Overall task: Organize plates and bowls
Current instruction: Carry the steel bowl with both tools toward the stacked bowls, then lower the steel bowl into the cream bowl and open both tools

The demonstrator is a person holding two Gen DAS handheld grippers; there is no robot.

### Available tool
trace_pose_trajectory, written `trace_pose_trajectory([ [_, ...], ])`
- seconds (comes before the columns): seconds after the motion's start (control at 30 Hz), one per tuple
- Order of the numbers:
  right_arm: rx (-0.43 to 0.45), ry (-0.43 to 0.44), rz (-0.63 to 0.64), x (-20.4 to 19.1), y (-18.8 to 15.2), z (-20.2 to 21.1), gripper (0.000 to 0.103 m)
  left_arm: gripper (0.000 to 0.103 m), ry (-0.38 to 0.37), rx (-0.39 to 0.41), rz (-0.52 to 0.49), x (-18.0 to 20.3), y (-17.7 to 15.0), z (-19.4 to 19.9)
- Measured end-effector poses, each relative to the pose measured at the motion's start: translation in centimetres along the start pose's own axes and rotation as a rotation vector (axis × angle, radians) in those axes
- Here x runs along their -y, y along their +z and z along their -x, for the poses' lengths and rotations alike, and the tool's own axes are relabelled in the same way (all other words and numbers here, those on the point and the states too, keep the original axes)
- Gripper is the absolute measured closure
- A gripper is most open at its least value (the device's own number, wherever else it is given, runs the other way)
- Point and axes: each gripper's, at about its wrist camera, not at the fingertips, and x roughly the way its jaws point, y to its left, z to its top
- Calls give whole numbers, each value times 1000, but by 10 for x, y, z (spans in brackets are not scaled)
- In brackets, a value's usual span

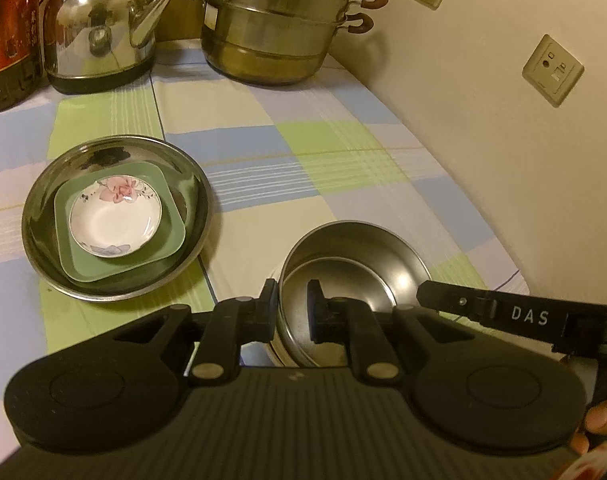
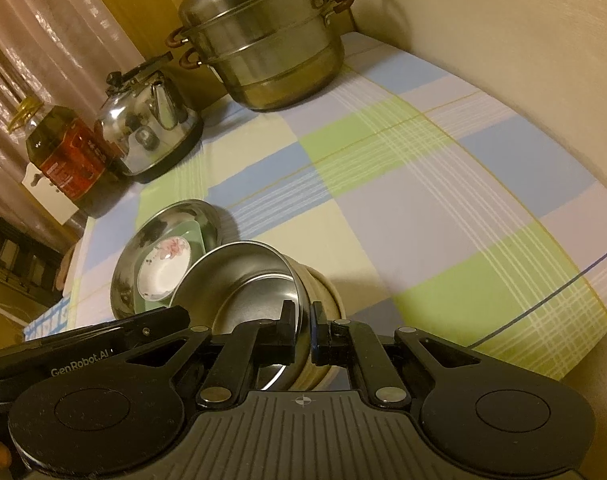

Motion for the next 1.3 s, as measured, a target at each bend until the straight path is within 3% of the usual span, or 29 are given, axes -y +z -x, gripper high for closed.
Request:
trace_pose_trajectory([
  [0.27,5,18,14,1,-6,15,96,87,28,31,-54,7,-6,26],
  [0.3,6,21,17,1,-8,17,91,86,29,33,-55,7,-8,30],
  [0.43,7,33,35,1,-17,30,59,81,39,36,-58,7,-19,46],
  [0.57,-8,58,74,0,-31,41,55,81,60,16,-70,9,-35,57],
  [0.73,-37,91,119,-1,-50,53,41,80,88,-6,-72,13,-58,69],
  [1.3,-130,93,273,6,-100,67,35,77,179,-25,29,40,-120,92],
])
